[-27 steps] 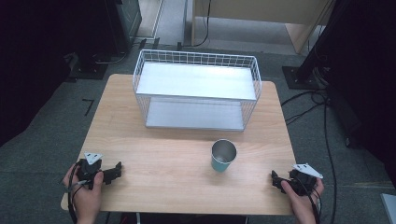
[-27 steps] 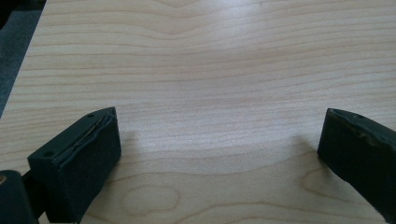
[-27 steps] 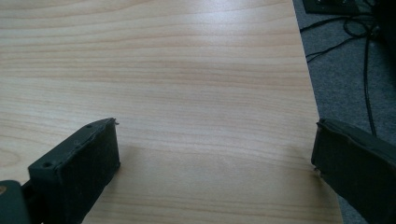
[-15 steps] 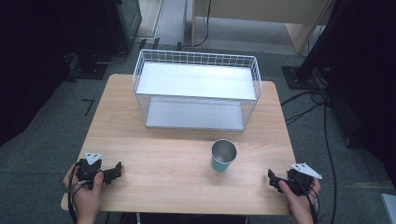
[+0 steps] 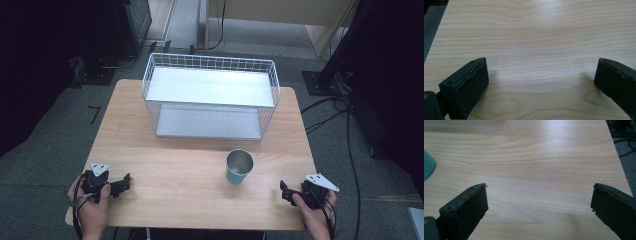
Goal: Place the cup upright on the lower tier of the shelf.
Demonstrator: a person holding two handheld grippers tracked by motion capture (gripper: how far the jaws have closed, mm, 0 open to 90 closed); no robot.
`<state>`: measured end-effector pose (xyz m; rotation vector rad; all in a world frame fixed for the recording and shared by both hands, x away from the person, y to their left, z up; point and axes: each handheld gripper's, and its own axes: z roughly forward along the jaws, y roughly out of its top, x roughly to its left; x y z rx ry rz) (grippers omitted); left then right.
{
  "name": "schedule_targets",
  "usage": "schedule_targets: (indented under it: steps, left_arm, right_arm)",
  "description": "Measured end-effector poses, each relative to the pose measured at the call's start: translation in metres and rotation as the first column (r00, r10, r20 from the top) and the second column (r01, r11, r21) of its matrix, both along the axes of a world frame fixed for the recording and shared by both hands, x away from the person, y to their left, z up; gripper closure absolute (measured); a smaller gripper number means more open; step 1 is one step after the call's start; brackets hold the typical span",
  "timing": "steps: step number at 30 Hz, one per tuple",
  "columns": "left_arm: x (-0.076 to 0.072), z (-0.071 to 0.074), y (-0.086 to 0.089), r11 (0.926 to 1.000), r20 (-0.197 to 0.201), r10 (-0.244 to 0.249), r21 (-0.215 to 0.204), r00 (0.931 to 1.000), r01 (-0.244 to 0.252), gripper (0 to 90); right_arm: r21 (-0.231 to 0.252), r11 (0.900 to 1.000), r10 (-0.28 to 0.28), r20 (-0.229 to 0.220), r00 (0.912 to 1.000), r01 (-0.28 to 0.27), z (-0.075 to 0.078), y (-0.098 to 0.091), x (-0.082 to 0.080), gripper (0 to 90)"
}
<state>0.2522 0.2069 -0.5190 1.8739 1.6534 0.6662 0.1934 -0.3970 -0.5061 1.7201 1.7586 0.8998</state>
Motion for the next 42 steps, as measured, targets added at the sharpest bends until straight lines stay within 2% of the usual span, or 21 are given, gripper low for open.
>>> schedule_targets:
  steps: [21, 42]
  left_arm:
    - [0.000, 0.000, 0.000, 1.0000, 0.000, 0.001, -0.001, 1.0000, -0.001, 0.0]
    - [0.000, 0.000, 0.000, 1.0000, 0.000, 0.000, 0.000, 1.0000, 0.000, 0.0]
  right_arm:
    - [0.006, 0.9967, 0.081, -0.001, 0.9967, -0.081, 0.001, 0.031, 0.004, 1.0]
    - [0.016, 0.9869, 0.160, 0.001, 0.9871, -0.160, 0.003, 0.058, 0.004, 1.0]
